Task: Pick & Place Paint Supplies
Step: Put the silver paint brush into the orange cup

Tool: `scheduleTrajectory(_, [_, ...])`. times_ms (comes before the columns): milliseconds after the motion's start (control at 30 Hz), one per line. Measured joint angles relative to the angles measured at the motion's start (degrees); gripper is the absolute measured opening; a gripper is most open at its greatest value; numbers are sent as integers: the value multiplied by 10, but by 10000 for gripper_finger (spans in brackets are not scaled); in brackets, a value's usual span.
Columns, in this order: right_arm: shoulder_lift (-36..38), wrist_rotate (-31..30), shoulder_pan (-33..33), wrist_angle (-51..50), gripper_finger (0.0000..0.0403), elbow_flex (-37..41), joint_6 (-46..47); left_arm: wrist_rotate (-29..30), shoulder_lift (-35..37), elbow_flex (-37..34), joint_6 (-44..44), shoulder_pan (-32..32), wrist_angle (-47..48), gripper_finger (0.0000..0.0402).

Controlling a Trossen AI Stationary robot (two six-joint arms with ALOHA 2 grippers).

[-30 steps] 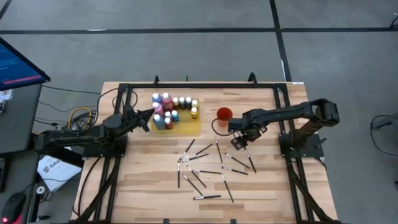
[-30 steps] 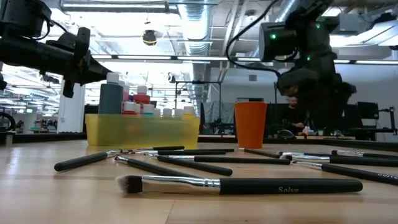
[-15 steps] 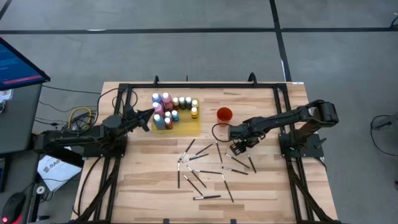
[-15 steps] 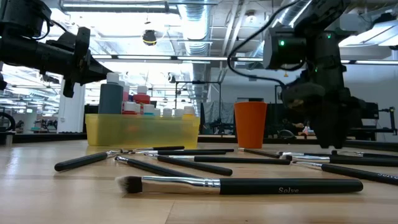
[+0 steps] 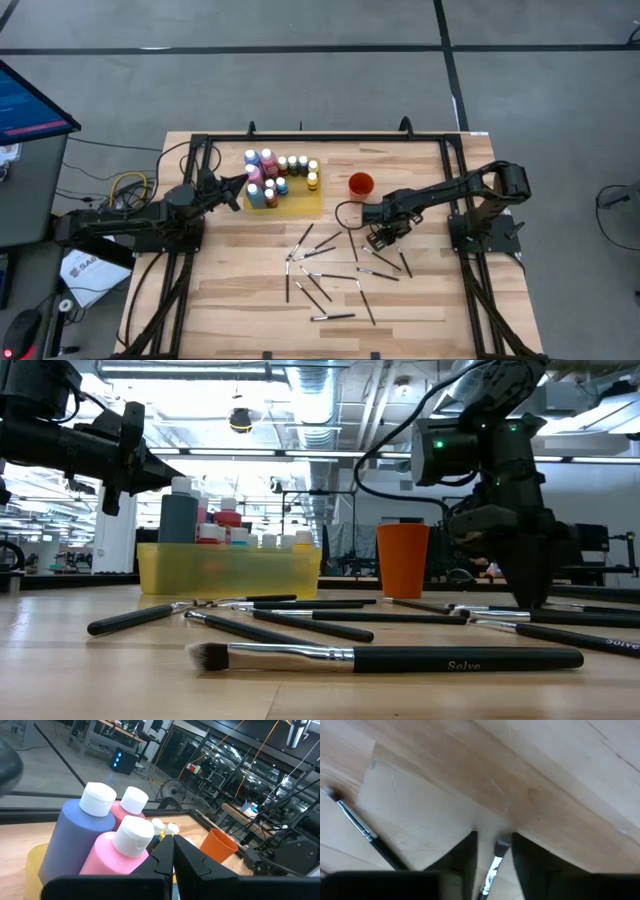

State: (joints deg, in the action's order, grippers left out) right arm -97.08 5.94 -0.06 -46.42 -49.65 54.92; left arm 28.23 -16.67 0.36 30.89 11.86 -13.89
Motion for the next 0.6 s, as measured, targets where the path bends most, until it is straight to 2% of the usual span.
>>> scheduleTrajectory(133, [1,0,0,-1,53,0,0,0,0,0,0,0,-1,1])
scheduleTrajectory(300, [0,-7,1,-3,9,0,-1,0,0,0,0,0,-2,1])
scheduleTrajectory(433, [18,-45,1,-23,3,-9,-15,0,0,0,0,0,-4,1])
scheduleTrajectory(600, [89,-93,-9,-93,1,-35,-14,0,0,0,0,0,-4,1])
